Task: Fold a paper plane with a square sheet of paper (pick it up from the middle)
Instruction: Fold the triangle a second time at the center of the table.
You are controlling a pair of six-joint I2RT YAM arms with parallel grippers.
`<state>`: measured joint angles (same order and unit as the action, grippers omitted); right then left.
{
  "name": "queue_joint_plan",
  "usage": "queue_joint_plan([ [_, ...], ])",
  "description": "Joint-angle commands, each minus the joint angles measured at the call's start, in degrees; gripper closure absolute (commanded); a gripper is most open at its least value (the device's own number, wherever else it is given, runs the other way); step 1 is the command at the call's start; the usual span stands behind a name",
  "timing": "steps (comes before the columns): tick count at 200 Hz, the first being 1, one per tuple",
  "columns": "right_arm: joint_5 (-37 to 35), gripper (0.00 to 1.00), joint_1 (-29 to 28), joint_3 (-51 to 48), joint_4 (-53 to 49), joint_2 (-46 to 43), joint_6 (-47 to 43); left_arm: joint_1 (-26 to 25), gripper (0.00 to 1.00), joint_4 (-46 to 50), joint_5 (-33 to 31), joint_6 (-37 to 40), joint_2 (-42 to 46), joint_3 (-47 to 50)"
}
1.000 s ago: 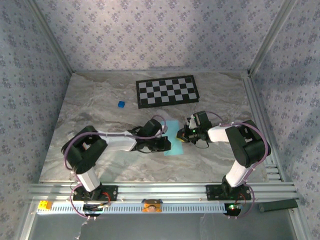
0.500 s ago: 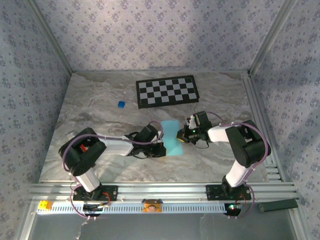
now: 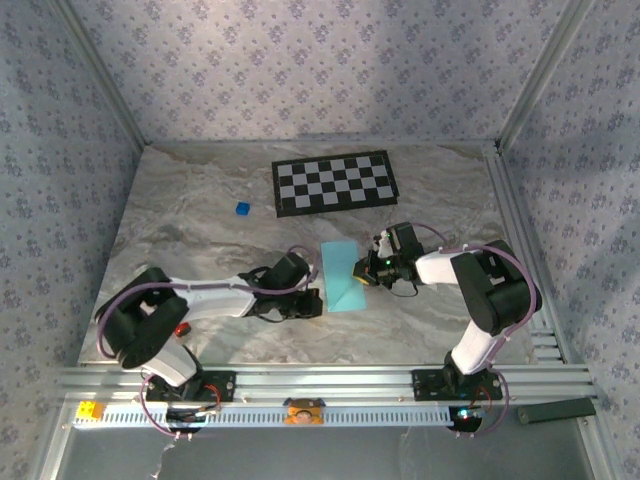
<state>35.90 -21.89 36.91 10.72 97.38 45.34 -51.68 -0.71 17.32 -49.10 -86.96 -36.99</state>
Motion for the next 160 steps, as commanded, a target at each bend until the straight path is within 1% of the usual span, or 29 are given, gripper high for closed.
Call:
queue_joint_plan([
  [1,-4.7,1.00,0.5,-0.9,-6.5,0.5,-1.7,1.0,1.00,-1.9,-1.6,-1.8,2.4,-0.6],
  [24,-4.8,1.00,0.5,-0.7,-6.6,0.4,-1.8,2.4,1.00,-4.6,1.9,-1.8,-0.8,-4.6],
  [43,-4.9,1.00,0.4,-0.7,-6.6,0.3,-1.8,2.5,1.00,-3.3,3.6,-0.8,-5.7,-10.5],
  [65,-4.7,1.00,0.4,-1.0,-6.2,0.6,-1.7,2.5,1.00,1.1,2.6,0.8,-11.8,-17.2],
  [85,-4.5,1.00,0.3,-1.0,-6.1,0.5,-1.7,2.5,1.00,3.7,1.7,1.1,-16.2,-20.3],
  [104,-4.8,1.00,0.3,-0.9,-6.3,0.2,-1.9,2.2,1.00,4.3,1.8,1.1,-17.9,-20.3],
  [138,-3.9,1.00,0.5,0.1,-6.6,-0.6,-2.7,1.1,1.00,6.0,1.6,1.9,-19.3,-17.3],
  [160,-2.9,1.00,0.5,1.5,-7.0,-1.3,-3.9,0.3,1.00,7.3,0.0,1.8,-19.3,-15.6],
])
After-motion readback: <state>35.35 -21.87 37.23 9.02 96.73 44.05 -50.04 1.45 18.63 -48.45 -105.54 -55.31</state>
